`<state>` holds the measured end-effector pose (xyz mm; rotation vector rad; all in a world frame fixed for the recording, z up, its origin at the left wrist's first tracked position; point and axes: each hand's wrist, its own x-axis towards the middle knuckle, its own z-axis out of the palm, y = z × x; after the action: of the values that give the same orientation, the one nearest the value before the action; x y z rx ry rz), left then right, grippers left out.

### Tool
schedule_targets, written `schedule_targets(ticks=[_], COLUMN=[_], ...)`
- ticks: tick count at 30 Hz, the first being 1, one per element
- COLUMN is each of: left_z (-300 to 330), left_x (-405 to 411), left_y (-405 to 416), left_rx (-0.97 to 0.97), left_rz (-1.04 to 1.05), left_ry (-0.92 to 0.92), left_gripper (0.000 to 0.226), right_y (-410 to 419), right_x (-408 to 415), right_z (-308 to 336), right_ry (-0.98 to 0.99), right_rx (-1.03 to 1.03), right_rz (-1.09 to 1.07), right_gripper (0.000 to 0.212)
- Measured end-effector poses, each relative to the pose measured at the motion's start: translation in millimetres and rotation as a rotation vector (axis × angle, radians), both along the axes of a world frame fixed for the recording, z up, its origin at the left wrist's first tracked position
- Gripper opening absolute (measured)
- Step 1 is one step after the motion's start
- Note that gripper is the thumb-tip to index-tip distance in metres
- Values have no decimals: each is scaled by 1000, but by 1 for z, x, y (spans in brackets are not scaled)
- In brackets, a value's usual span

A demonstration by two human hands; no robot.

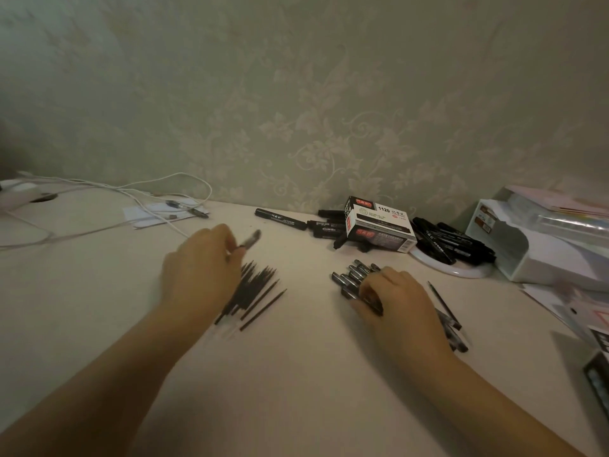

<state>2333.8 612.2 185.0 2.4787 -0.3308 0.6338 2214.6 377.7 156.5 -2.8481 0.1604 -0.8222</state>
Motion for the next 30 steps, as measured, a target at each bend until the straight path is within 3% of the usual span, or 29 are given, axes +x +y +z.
schedule_targets(ticks=[5,9,15,18,20,21,24,30], left_z=[-7,-15,-13,-4,4,7,-1,-14], left_x=[24,28,27,16,-2,-14,-47,-67], left_y=[24,24,23,14,-3,-14,-45,-64], left_rx=[132,167,201,108,-106,-221,-502,-724], left_rz=[160,154,166,92,-103,-210,-499,-767], left_ry=[273,355,360,134,33,79,398,780], left_gripper=[21,18,26,26,17,14,11,17], right_y=[2,4,6,7,8,9,14,22], right_x=[-1,-1,-1,-1,0,0,0,3], right_z=[0,2,2,8,13,15,21,24], right_ry=[86,104,131,66,17,0,-41,102], right_rx=[-30,-80,-101,-48,55,136,472,1162], right_rz=[-60,-95,-96,-62,-6,28,74,271], right_gripper=[17,17,20,18,16,14,11,16])
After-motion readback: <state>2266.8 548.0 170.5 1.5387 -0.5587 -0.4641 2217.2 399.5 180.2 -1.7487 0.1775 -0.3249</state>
